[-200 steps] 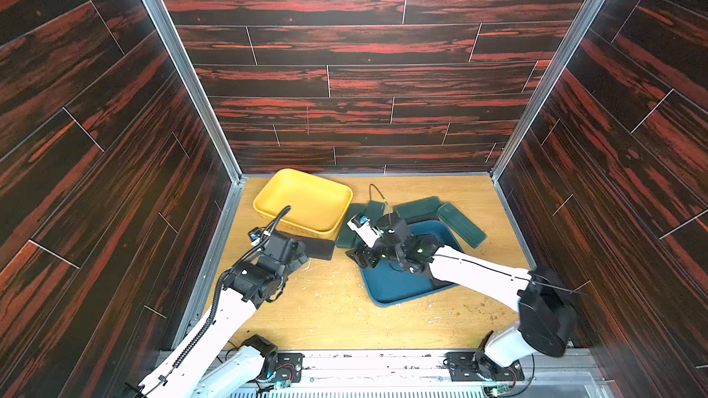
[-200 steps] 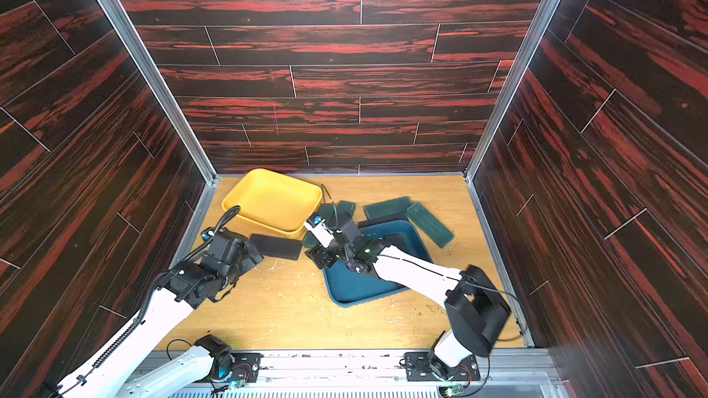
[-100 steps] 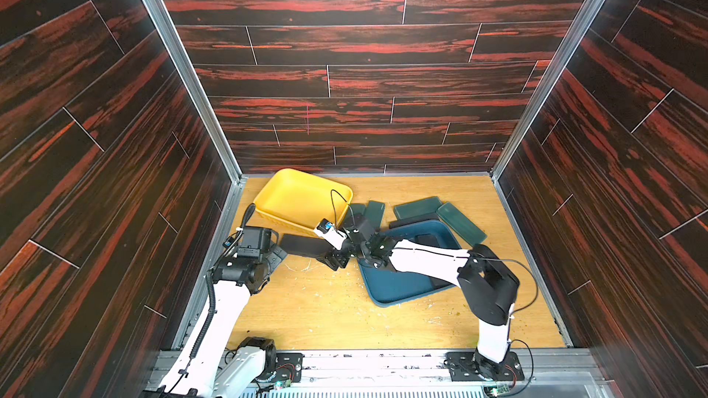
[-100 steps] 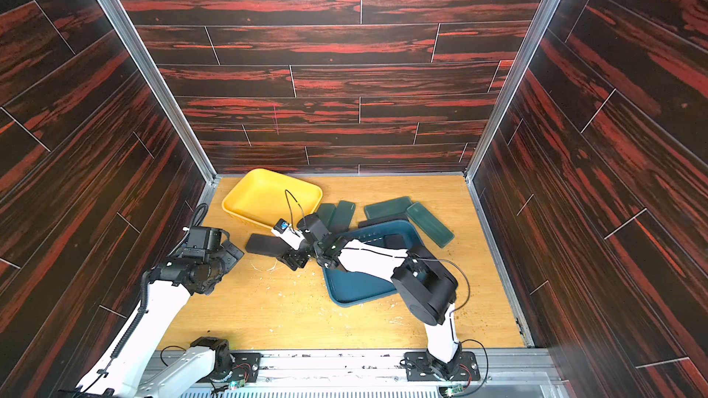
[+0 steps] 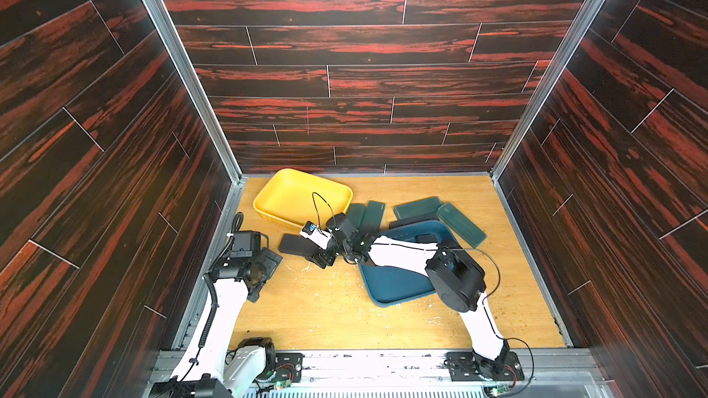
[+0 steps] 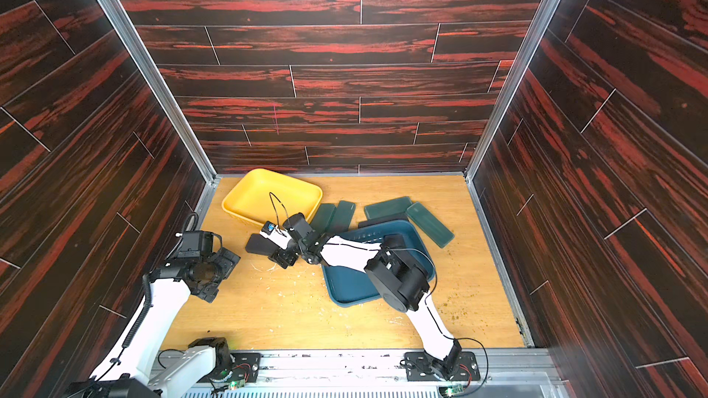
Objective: Place the pencil cases by color into the storage box
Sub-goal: Pick up the pencil case from the center of the board.
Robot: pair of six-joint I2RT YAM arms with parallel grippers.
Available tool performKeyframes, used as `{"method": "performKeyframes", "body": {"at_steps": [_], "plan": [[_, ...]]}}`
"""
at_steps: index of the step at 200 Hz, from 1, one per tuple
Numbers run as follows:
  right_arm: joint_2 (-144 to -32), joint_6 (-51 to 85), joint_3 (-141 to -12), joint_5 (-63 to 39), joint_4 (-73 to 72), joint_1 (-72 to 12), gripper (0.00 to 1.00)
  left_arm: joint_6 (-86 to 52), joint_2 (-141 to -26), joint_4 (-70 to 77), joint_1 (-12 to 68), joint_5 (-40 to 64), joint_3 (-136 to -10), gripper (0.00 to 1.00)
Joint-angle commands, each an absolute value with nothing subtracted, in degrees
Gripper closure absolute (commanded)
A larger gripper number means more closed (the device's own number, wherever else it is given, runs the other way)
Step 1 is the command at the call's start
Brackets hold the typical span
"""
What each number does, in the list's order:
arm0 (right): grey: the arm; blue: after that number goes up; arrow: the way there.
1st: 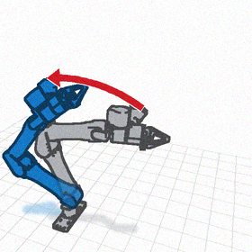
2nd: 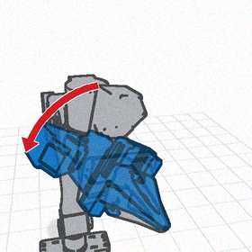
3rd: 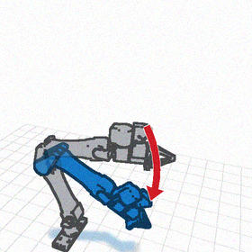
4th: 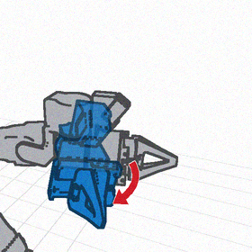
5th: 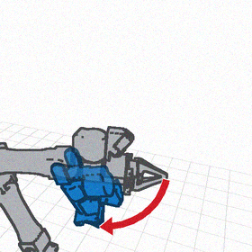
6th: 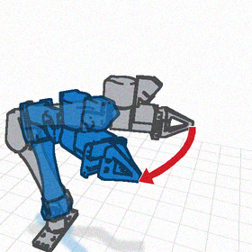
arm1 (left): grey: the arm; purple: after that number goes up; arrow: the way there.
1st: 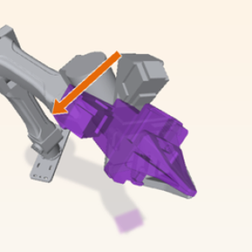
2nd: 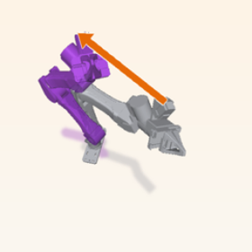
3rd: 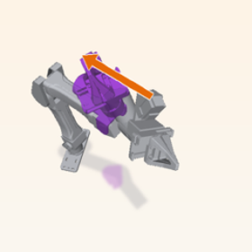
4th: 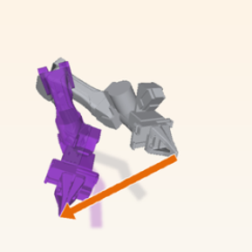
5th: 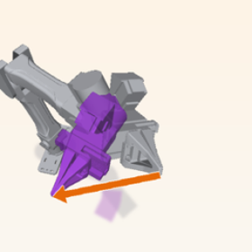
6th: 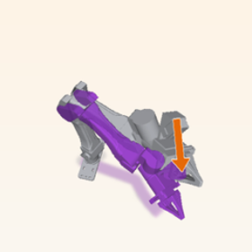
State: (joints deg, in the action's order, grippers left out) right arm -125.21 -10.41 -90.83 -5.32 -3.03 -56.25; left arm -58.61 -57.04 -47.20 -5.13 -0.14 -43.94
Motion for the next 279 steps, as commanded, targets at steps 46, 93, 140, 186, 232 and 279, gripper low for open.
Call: {"method": "performKeyframes", "body": {"at_steps": [46,93,140,186,232,279], "plan": [[-133.68,-13.98,-98.84,-4.66,2.96,-56.6,0.21,-61.13,-56.99,-45.28,-6.43,4.19,-42.46,0.0],[-137.59,-14.54,-104.15,-4.97,6.2,-56.21,0.21,-61.26,-57.08,-44.99,-6.61,4.58,-42.52,0.0],[-139.42,-14.75,-107.4,-5.43,8.09,-54.79,0.21,-61.34,-56.43,-45.57,-6.69,4.42,-42.97,0.0],[-141.33,-14.89,-110.46,-7.42,11.04,-53.12,0.21,-61.44,-56.09,-46.01,-6.75,4.47,-43.5,0.0],[-142.75,-15.75,-112.5,-8.09,13.29,-52.56,0.21,-61.44,-55.72,-46.4,-6.77,4.32,-44.12,0.0],[-144.21,-16.61,-114.49,-7.62,15.61,-52.62,0.21,-61.43,-55.36,-46.44,-6.81,4.34,-44.04,0.0]]}}
